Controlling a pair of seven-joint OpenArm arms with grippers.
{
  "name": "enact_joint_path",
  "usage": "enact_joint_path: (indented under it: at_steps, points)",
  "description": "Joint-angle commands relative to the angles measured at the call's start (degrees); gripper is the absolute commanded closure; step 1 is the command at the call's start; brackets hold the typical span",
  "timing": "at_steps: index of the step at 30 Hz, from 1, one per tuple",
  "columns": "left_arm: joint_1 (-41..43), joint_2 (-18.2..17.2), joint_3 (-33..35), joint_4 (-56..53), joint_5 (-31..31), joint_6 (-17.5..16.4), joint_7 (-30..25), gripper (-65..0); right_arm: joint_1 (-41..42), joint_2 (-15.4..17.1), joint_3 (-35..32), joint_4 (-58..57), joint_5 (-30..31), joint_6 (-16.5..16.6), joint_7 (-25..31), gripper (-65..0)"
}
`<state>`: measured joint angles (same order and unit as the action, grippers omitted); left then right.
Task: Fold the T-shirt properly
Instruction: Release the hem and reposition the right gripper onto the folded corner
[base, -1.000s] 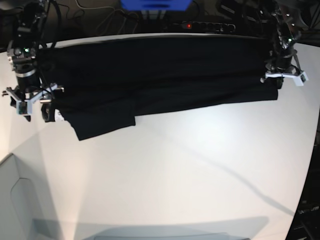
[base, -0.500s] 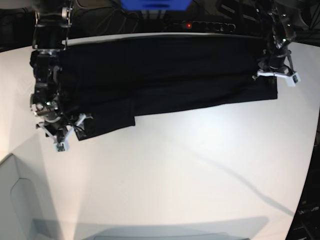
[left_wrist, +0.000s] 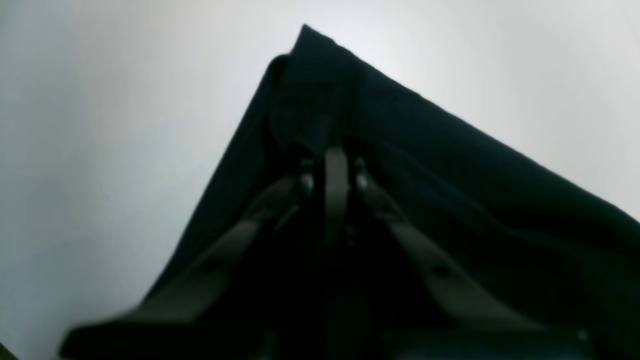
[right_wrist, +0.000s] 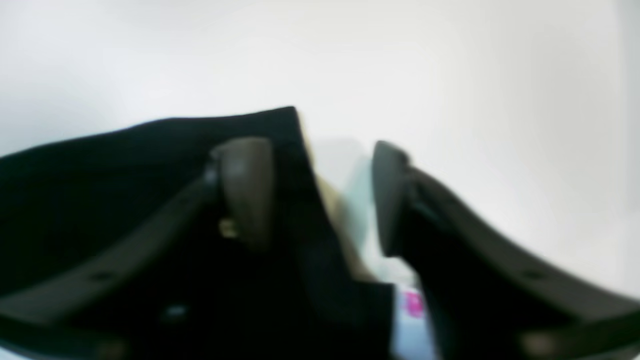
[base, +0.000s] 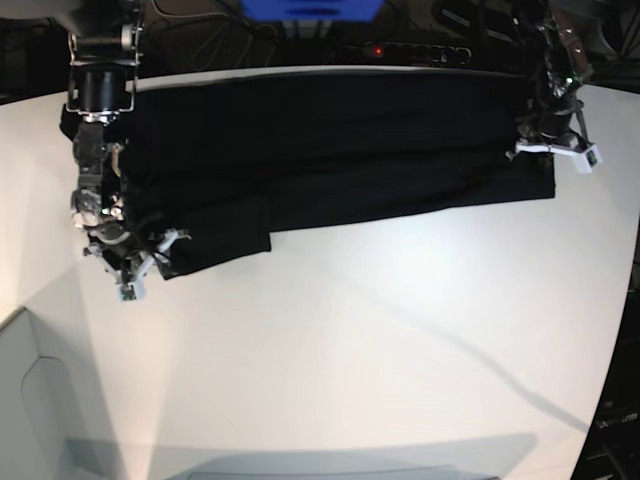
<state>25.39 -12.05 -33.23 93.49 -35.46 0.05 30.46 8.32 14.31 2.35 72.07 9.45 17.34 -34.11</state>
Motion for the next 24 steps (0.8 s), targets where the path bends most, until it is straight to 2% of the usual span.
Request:
enact_joint_path:
  at_steps: [1, 3, 5, 8, 13, 20, 24]
  points:
    - [0.0, -0.6, -0.3, 0.9, -0.3, 0.0, -1.0, -0.1, -0.7, -0.1, -0.9, 0.1, 0.1, 0.1, -2.8, -17.6]
    - [-0.2, -0.6, -0.2, 0.9, -0.3, 0.0, -1.0, -0.1, -1.8, -0.2, -1.3, 1.0, 0.1, 0.1, -2.8, -7.1]
    - [-0.2, -0.6, -0.2, 0.9, -0.3, 0.0, -1.0, -0.1, -1.9, -0.2, -1.3, 2.9, 0.1, 0.1, -2.8, 0.0]
    - [-0.3, -0.6, -0.2, 0.9, -0.3, 0.0, -1.0, -0.1, -3.8, -0.1, -0.9, 8.5, 0.1, 0.1, -2.8, 0.0]
    - [-0.3, -0.6, -0.1, 0.9, -0.4, 0.0, -1.0, -0.1, -9.2, 0.2, -0.7, 24.8, -0.1, 0.1, -3.2, 0.0]
    - [-0.1, -0.6, -0.2, 0.9, -0.6, 0.0, -1.0, -0.1, -18.7, -0.7, 4.2, 41.6, 0.0, 0.1, -3.3, 0.0]
    - [0.0, -0.7, -0.1, 1.0, -0.7, 0.0, -1.0, -0.1, -24.4, -2.6, 8.7, 44.5, 0.1, 0.1, -2.8, 0.0]
